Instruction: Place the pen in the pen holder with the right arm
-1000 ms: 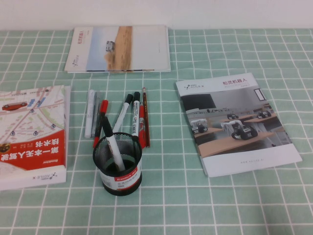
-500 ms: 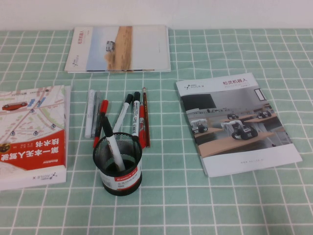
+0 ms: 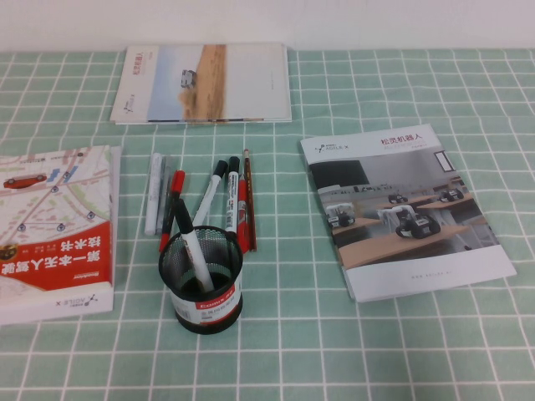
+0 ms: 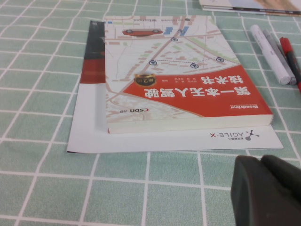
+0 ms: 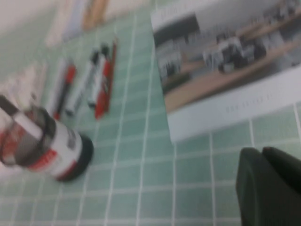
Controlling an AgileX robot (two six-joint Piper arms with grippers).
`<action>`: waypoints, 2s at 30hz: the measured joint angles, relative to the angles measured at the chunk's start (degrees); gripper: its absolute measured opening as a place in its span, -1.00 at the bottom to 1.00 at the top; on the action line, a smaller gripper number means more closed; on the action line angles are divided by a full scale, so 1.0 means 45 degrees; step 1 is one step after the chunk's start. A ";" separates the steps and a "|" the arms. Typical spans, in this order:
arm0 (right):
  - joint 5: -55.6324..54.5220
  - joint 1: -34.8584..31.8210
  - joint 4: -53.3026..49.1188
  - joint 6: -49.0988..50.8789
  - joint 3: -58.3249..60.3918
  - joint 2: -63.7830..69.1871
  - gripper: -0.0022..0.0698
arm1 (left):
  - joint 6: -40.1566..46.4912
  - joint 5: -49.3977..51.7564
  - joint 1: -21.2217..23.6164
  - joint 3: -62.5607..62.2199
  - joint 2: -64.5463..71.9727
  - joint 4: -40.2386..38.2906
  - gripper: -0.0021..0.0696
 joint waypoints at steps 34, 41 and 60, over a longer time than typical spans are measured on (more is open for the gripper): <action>0.5308 0.5967 -0.5205 0.2845 -1.7230 1.9526 -0.68 | 0.0000 0.0000 0.0000 0.0000 0.0000 0.0000 -0.95; 0.5636 0.6033 -0.5432 0.3417 -2.0725 2.2450 -0.32 | 0.0000 0.0000 0.0000 0.0000 0.0000 0.0000 -0.95; 0.6841 0.6182 -0.6434 0.3803 -2.5062 2.6223 -0.32 | 0.0000 0.0000 0.0000 0.0000 0.0000 0.0000 -0.95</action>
